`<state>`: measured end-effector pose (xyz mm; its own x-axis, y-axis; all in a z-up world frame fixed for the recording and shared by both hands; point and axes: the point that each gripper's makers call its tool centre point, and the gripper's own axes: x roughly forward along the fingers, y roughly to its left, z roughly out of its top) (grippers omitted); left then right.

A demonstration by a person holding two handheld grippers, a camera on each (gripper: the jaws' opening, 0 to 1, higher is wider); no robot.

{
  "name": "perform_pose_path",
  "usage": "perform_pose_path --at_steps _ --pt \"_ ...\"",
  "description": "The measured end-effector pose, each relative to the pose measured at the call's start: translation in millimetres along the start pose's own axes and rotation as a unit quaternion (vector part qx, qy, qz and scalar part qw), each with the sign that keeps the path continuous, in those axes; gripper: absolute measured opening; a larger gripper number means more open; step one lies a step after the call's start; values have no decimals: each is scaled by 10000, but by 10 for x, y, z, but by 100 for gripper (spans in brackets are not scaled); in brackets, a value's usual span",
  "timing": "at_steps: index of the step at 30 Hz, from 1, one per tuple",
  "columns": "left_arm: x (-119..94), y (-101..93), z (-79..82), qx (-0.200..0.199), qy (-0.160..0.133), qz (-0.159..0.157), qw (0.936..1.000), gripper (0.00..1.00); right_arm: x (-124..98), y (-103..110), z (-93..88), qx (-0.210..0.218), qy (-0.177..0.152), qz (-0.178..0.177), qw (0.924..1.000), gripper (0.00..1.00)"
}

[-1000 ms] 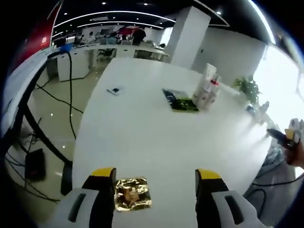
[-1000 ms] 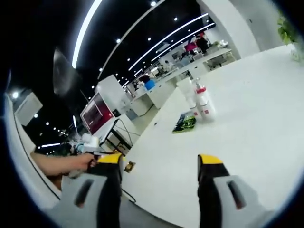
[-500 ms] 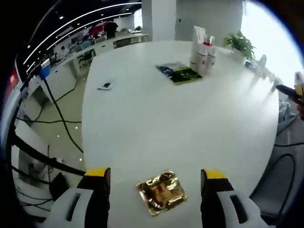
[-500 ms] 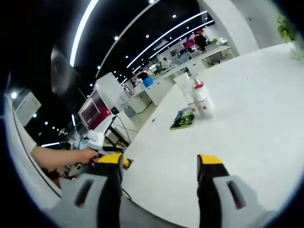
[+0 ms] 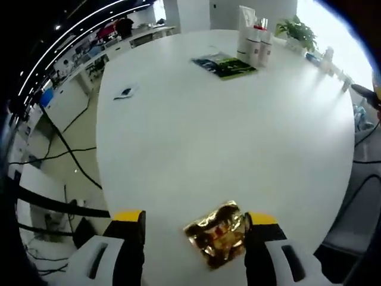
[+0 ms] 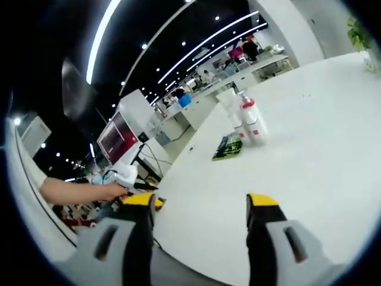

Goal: Arrange the skincare products in the storage area until every visible bottle or jar stands upright without overlapping.

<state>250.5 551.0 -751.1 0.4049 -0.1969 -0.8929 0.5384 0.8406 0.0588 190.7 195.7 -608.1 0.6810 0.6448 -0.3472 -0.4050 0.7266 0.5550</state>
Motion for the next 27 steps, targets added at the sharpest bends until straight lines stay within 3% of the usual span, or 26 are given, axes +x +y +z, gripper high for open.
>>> perform_pose_path --at_steps 11,15,17,20,22,23,24,27 --pt "45 4 -9 -8 158 -109 9998 65 -34 -19 1 76 -59 9 10000 63" --pt "36 -21 -58 -450 258 -145 9985 66 -40 -33 -14 79 -54 -10 10000 63" --pt "5 -23 -145 -871 440 -22 9952 66 -39 -31 -10 107 -75 -1 9999 63" --pt "-30 -7 -200 -1149 513 161 9919 64 -30 -26 -8 126 -92 2 9999 63" --pt "-28 -78 -231 -1216 531 91 9911 62 -8 -15 -18 176 -107 34 9998 63" --pt "-19 -71 -192 -1204 382 132 9919 61 8 3 -28 190 -98 67 9997 63" --pt "-35 -84 -223 -1370 480 167 9893 59 18 15 -34 180 -87 83 9998 63" --pt "-65 -115 -266 -1415 676 183 9875 43 48 53 -60 122 -25 132 9998 63"
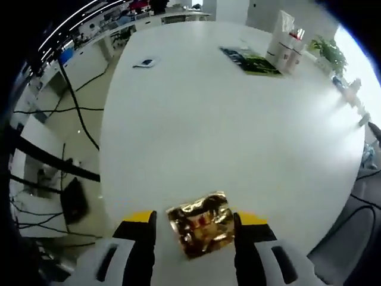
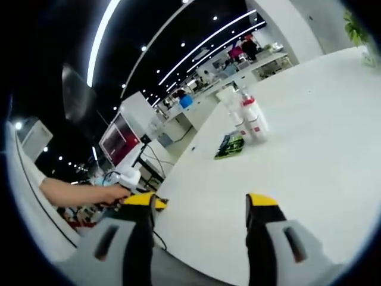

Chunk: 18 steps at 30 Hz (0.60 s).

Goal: Arrange the skincare products in the storage area until every visible bottle or jar stands upright without overlapping.

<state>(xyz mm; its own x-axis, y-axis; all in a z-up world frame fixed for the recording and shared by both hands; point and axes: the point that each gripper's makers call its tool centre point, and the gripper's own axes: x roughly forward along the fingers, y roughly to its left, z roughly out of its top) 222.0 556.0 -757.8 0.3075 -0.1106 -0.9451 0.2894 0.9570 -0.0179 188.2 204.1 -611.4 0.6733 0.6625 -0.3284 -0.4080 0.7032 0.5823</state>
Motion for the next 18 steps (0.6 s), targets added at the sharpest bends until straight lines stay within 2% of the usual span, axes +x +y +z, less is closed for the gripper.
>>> perform_pose_path --at_steps 1,6,10,15,18 --pt "8 15 -5 -120 1 37 9999 42 2 6 -2 -5 2 10 10000 63" --pt "50 29 21 -81 -50 18 10000 41 8 50 4 38 -51 78 9999 63" --pt "27 0 58 -276 -74 -158 9995 40 -25 45 -6 5 -47 69 10000 62" --pt "-57 -188 149 -360 -252 -385 9983 39 -61 21 13 72 -124 46 9999 62" --pt "-48 -211 195 -304 -315 -425 9981 38 -56 35 1 81 -114 62 9999 62"
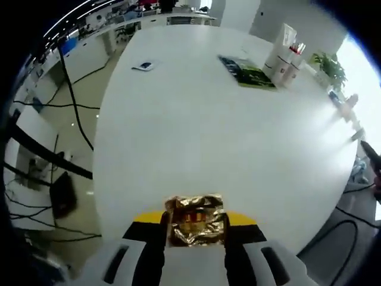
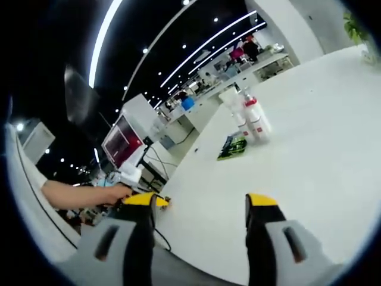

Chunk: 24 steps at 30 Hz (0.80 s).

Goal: Arrange the skincare products in the storage area until every visible bottle or jar stands upright without overlapping.

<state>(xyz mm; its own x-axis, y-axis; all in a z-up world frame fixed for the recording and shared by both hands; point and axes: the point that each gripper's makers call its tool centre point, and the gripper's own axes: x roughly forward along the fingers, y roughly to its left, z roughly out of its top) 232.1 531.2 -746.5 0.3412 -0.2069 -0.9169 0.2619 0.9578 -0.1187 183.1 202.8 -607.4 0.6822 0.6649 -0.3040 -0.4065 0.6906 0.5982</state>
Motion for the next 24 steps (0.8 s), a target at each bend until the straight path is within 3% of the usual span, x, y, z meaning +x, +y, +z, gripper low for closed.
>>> perform_pose_path --at_steps 11,16,21,24 --pt "-192 -126 178 48 -335 -147 9993 38 48 97 -51 -25 101 150 9998 62" --pt "-268 -235 319 152 -625 -320 9974 38 49 122 -42 -13 105 200 9997 62" --pt "-429 -479 549 345 -1037 -560 9924 39 88 163 -20 8 104 262 9996 62" --pt "-560 -730 682 522 -1261 -738 9879 39 143 215 0 24 122 338 9994 62"
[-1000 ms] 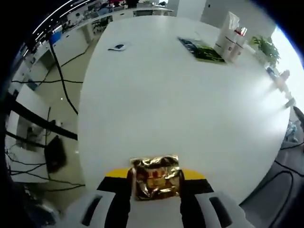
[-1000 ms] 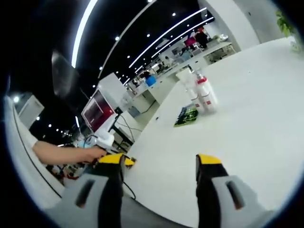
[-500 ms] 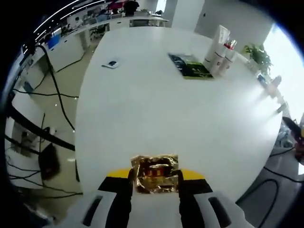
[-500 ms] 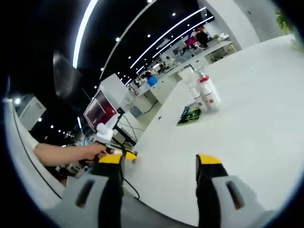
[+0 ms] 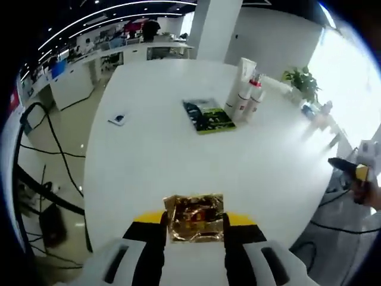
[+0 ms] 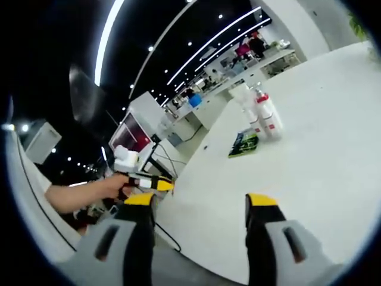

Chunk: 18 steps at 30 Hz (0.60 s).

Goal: Arrange the skincare products in the storage area until every visible bottle or jar stands upright without overlapping.

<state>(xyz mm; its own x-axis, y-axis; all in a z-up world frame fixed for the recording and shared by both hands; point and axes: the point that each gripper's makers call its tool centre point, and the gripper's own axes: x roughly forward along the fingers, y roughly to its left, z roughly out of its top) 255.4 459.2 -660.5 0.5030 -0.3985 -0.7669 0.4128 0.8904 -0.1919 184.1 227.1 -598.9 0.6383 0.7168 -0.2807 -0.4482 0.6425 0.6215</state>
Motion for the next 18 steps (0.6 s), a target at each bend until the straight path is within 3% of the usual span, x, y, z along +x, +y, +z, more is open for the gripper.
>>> perform_pose_path --at_steps 3,4,9,18 --pt "-2 -83 65 151 -89 -82 9998 39 47 80 -4 108 90 203 9997 54" --pt "-35 -234 142 278 -151 -163 9994 39 60 94 1 134 101 232 9996 53" --pt "-74 -551 329 541 -380 -451 9968 39 163 213 -1 435 266 520 9973 51" --pt "-173 -1172 481 1004 -591 -929 9888 39 336 363 131 868 360 823 9922 45"
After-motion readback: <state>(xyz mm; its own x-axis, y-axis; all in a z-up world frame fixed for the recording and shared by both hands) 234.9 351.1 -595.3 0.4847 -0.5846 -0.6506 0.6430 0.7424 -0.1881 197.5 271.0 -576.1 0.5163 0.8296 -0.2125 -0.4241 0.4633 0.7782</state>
